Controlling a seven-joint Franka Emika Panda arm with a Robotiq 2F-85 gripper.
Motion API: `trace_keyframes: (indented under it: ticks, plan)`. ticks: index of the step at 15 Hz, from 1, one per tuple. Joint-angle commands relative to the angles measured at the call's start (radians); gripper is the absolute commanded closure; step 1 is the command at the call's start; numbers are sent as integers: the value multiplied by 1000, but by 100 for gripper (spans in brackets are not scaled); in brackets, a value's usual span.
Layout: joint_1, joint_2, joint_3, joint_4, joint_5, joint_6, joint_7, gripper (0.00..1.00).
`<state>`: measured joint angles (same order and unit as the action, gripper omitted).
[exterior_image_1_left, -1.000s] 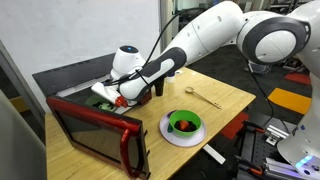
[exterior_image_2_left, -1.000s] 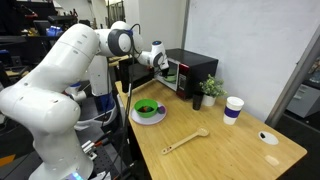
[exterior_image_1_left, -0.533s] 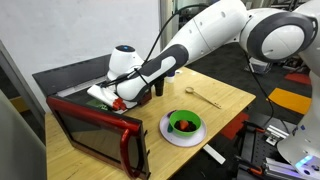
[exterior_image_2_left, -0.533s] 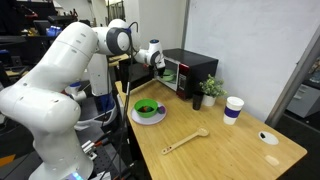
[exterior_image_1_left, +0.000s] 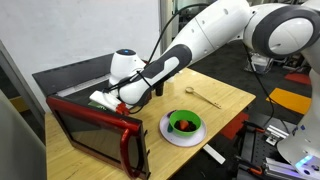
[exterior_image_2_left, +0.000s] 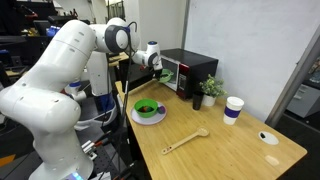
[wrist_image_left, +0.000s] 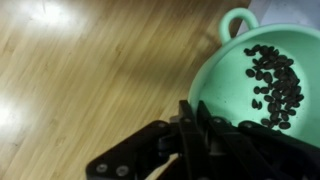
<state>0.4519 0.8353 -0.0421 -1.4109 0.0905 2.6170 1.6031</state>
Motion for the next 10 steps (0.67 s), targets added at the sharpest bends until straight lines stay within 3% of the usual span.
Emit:
trace_keyframes:
  ticks: [1,10]
  plan:
    - [-20,-70,27,-110,2,2,0,98]
    - [-25,-133,37,-209,4,-1,-2,98]
